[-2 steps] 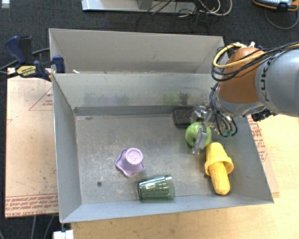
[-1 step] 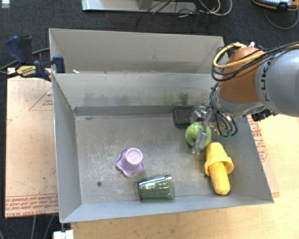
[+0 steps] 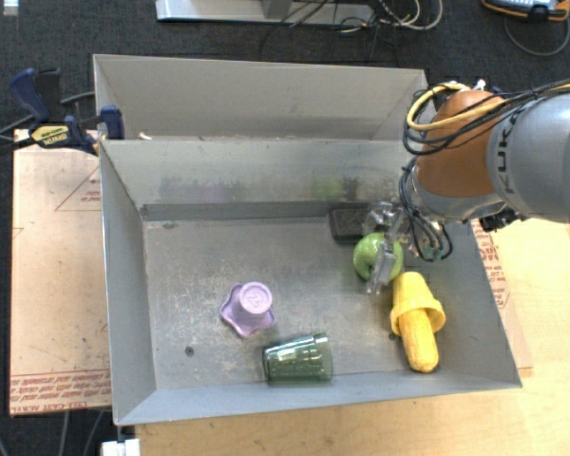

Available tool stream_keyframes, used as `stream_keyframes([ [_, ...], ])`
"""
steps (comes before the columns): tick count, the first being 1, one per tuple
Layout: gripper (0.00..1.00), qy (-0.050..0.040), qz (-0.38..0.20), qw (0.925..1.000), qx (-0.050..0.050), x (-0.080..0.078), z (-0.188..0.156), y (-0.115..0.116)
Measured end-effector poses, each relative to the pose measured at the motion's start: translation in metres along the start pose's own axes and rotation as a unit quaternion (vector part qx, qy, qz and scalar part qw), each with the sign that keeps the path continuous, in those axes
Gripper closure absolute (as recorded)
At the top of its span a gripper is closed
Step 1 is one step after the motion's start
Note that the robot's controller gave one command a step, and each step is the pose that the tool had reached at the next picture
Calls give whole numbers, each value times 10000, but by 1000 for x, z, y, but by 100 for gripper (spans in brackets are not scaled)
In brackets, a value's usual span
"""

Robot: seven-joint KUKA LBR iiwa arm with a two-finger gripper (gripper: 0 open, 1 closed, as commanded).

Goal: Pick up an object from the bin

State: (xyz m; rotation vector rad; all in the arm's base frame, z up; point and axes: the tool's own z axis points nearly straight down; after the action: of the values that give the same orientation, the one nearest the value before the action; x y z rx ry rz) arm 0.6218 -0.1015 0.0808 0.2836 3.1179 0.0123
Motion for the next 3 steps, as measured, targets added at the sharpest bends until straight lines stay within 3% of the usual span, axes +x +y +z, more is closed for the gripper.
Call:
stream_keyframes([
  [3,100,-1,0,10000,2,0,0,0],
])
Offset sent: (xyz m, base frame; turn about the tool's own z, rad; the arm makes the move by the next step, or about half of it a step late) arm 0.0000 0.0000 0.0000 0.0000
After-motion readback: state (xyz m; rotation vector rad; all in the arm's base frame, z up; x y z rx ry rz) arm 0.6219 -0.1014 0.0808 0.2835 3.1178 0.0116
